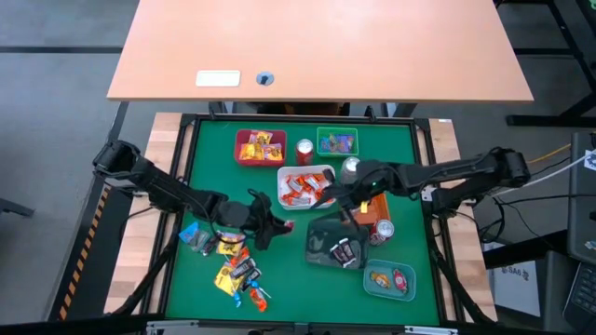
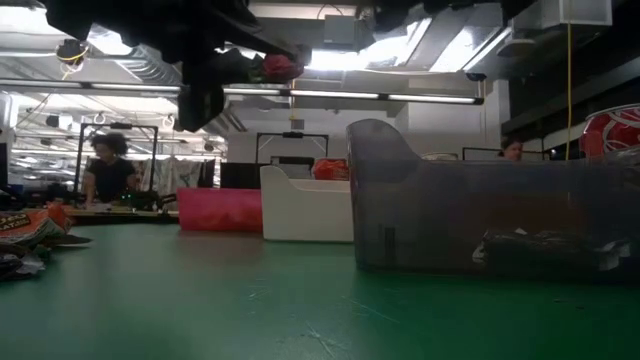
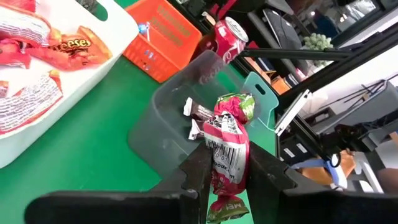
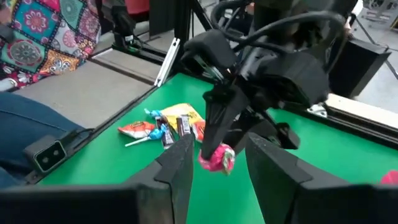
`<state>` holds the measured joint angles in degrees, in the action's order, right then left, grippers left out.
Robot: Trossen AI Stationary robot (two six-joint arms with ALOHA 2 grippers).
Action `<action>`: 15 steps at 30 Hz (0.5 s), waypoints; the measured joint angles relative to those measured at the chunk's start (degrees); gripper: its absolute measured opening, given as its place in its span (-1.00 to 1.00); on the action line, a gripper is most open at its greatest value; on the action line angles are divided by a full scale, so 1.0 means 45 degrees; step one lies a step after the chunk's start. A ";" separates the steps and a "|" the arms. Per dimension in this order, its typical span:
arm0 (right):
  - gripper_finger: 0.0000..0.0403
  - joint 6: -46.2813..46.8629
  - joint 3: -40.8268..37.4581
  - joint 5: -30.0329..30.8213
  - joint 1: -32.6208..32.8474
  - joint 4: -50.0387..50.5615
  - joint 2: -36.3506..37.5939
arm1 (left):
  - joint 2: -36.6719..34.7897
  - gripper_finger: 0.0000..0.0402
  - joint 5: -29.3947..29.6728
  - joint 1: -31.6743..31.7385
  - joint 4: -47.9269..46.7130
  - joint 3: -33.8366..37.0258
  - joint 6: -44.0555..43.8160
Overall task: Sort candy
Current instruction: Put the red candy into the dark green bin
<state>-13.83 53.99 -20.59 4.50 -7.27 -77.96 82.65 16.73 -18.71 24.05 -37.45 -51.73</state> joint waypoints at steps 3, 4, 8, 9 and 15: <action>-0.28 -0.0001 0.0167 0.0010 0.0114 0.0049 -0.0426 | 0.0000 -0.67 -0.0217 0.0009 0.0002 0.0000 0.0242; -0.26 0.0001 0.0261 0.0007 0.0114 0.0039 -0.0571 | 0.0000 -0.67 -0.0262 0.0002 0.0002 0.0000 0.0293; -0.09 0.0296 0.0644 0.0015 0.0109 0.0001 -0.1113 | 0.0000 -0.67 -0.0285 0.0002 0.0021 0.0000 0.0300; -0.02 0.0302 0.0725 0.0016 0.0109 0.0006 -0.1247 | 0.0000 -0.67 -0.0285 0.0002 0.0015 0.0000 0.0302; 0.35 -0.0640 0.1470 0.0021 0.0114 -0.0007 -0.2208 | 0.0000 -0.66 -0.0290 -0.0003 0.0125 0.0000 0.0306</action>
<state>-16.71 60.60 -20.49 5.02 -7.31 -87.89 82.65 15.42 -18.72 24.62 -37.45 -50.35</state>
